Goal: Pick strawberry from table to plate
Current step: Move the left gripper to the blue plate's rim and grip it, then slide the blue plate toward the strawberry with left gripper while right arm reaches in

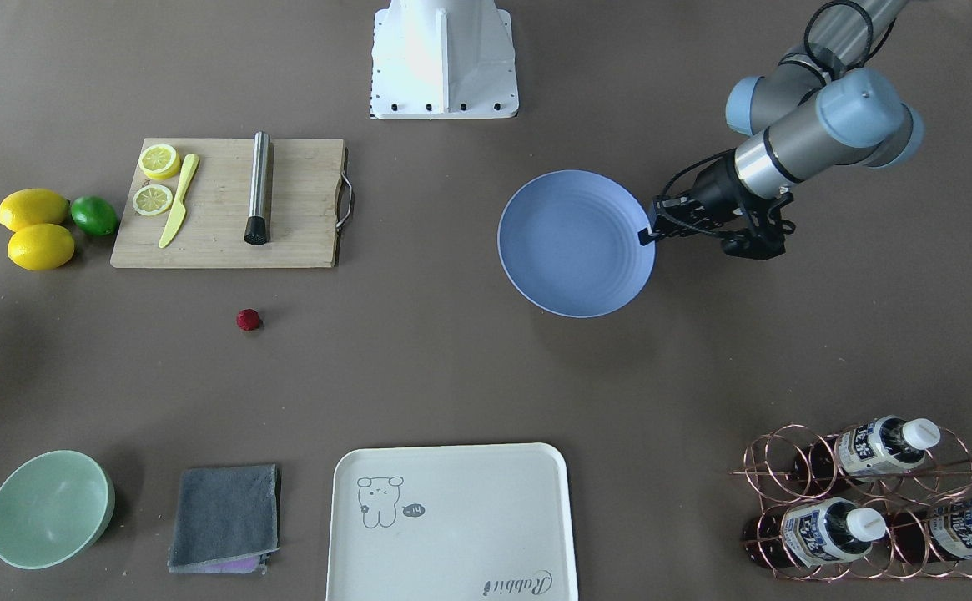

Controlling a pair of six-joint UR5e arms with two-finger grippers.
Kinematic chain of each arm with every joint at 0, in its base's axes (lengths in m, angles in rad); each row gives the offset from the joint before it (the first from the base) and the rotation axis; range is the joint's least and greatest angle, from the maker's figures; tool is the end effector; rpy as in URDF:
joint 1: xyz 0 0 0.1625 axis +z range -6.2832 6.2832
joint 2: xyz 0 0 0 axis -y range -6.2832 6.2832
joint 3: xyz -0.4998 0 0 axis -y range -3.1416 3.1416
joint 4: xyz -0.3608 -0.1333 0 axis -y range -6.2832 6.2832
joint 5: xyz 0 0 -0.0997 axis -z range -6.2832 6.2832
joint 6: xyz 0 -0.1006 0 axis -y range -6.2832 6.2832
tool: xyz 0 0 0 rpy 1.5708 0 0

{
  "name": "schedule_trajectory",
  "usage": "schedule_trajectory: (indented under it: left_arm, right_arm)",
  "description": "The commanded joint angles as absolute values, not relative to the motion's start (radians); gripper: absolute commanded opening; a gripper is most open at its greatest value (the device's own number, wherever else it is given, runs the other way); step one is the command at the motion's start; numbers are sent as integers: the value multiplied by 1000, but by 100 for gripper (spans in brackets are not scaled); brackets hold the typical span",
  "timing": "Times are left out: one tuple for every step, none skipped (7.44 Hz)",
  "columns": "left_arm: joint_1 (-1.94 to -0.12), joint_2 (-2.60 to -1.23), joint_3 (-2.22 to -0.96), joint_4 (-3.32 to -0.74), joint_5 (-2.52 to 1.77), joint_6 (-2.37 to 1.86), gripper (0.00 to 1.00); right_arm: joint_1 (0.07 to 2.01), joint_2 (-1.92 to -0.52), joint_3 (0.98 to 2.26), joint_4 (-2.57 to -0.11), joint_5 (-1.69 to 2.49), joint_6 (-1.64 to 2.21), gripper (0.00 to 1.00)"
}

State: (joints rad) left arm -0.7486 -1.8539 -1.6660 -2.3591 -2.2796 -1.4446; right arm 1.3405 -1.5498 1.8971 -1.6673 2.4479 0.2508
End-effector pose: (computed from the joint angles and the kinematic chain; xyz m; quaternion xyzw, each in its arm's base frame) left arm 0.3819 -0.4474 0.4475 -0.0436 0.5906 -0.0577 0.8037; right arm -0.0511 -0.4629 0.5770 0.0096 -0.4361 -0.0439 0.8988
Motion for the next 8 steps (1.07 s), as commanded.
schedule_trajectory:
  left_arm:
    - [-639, -1956, -1667, -2244, -2154, -1480, 0]
    - [-612, -1988, -1649, -2226, -2113, -1480, 0]
    - [-594, -2024, -1638, -2192, -2102, -1488, 0]
    - [-571, -2048, -1625, -2181, -2059, -1503, 0]
    - [-562, -2060, -1602, -2184, -2053, -1503, 0]
    - [-561, -2078, -1574, -2187, -2051, -1503, 0]
    - [-561, -2104, -1542, -2192, -2051, -1503, 0]
    - [-561, -2108, -1525, -2198, -2049, -1502, 0]
  right_arm:
    - [1182, -1459, 1910, -1652, 2406, 444, 98]
    - [1111, -1409, 1910, -1652, 2358, 539, 98]
    - [1048, -1370, 1902, -1652, 2327, 589, 98]
    - [1005, -1329, 1887, -1652, 2307, 612, 98]
    - [964, -1269, 1852, -1651, 2295, 656, 98]
    - [924, -1238, 1833, -1651, 2271, 675, 96]
    - [902, -1189, 1772, -1625, 2241, 699, 95]
    - [875, -1172, 1713, -1538, 2234, 768, 95]
